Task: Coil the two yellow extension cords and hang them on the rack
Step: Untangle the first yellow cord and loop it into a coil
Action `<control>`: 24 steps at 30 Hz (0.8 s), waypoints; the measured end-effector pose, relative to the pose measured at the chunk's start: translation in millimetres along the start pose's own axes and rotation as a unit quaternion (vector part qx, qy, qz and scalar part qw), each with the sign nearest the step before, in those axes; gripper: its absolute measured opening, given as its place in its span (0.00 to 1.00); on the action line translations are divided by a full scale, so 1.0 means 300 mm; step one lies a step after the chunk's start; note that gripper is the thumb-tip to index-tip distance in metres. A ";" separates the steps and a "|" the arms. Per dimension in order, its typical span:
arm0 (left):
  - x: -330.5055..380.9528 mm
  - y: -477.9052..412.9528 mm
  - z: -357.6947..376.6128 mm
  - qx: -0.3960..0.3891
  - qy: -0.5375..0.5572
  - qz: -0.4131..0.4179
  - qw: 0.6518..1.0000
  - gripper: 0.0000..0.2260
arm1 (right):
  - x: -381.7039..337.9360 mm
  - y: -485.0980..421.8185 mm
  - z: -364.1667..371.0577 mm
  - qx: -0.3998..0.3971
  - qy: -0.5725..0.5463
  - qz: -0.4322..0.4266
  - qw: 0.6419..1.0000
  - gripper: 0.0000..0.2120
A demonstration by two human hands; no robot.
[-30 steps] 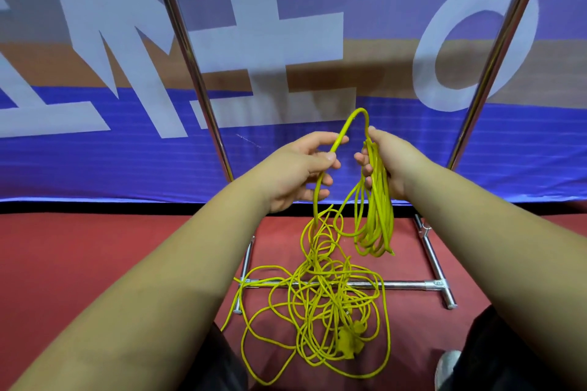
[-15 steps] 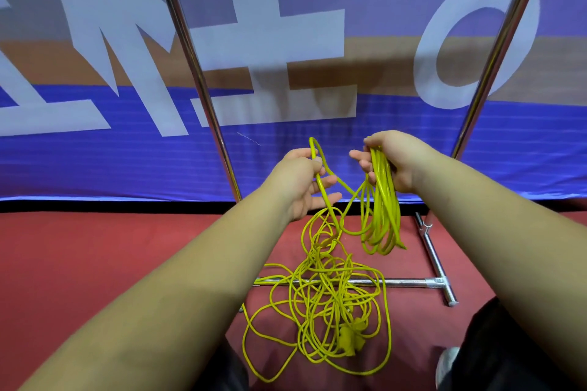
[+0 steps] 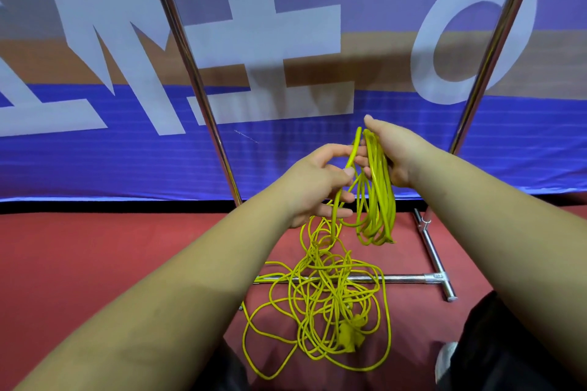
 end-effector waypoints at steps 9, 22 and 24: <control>-0.050 -0.015 0.011 -0.075 -0.089 0.027 0.993 0.11 | -0.033 0.008 -0.023 -0.010 -0.019 -0.029 0.999 0.12; -0.462 -0.124 0.068 -0.283 -0.558 -0.022 0.780 0.12 | -0.104 0.088 -0.045 -0.089 -0.095 -0.063 0.990 0.11; -0.518 -0.158 0.041 -0.258 -0.599 -0.027 0.757 0.14 | -0.111 0.109 -0.054 -0.099 -0.081 -0.068 0.989 0.12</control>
Point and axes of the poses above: each hand's wrist, its own y-axis away from the middle knuckle, its own z-axis out of the palm, x = y × z, the point moved 5 cm from there along -y, towards the middle knuckle, and after that the axes turned 6 degrees about x, right-handed, at the moved point
